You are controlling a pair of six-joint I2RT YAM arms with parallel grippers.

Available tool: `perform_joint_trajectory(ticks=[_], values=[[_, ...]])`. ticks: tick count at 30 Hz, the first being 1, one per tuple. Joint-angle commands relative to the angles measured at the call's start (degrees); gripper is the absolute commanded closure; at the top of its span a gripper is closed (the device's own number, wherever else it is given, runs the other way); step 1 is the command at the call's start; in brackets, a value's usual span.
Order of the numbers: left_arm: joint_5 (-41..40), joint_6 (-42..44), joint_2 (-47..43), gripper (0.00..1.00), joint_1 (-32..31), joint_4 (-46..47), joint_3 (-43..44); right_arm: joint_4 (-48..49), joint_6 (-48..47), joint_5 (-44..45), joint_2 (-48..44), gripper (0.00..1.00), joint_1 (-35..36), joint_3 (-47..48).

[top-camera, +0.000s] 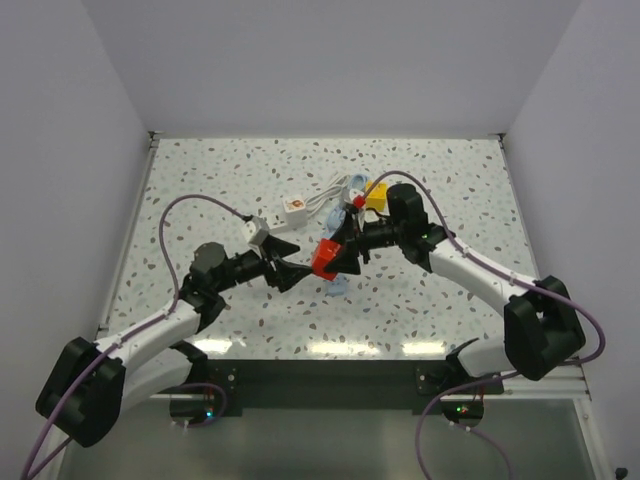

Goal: Insert the plug

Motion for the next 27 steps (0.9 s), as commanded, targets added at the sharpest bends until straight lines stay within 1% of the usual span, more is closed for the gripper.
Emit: perform_joint_trajectory(ticks=[1, 3, 4, 8, 13, 25, 26, 27], values=[[4.9, 4.1, -1.3, 0.21, -0.4, -0.3, 2.6, -11.5, -11.9, -13.3, 1.0, 0.99, 0.6, 5.6], [6.7, 4.6, -1.1, 0.20, -0.6, -0.3, 2.8, -16.9, -16.2, -14.5, 2.2, 0.99, 1.1, 8.3], [7.4, 4.8, -0.9, 0.20, -1.0, -0.3, 3.0, -21.3, -20.0, -15.3, 2.4, 0.99, 1.7, 8.8], [10.4, 6.3, 1.4, 0.20, -2.6, -0.7, 4.0, -25.3, -24.3, -18.2, 3.2, 0.98, 2.4, 10.4], [11.4, 6.9, 2.9, 0.20, -4.3, -0.6, 4.4, -32.3, -30.2, -19.6, 4.2, 0.98, 3.0, 12.6], [9.4, 8.8, 7.1, 0.19, -7.5, -3.3, 7.8, -35.9, -32.5, -17.1, 6.6, 0.99, 5.6, 15.3], [9.3, 9.0, 7.7, 0.21, -7.9, -3.4, 7.8, -36.0, -32.5, -17.1, 6.6, 0.99, 5.6, 15.3], [9.4, 9.3, 8.0, 0.25, -8.4, -3.5, 8.0, -36.0, -32.5, -17.0, 6.6, 0.99, 5.7, 15.3]])
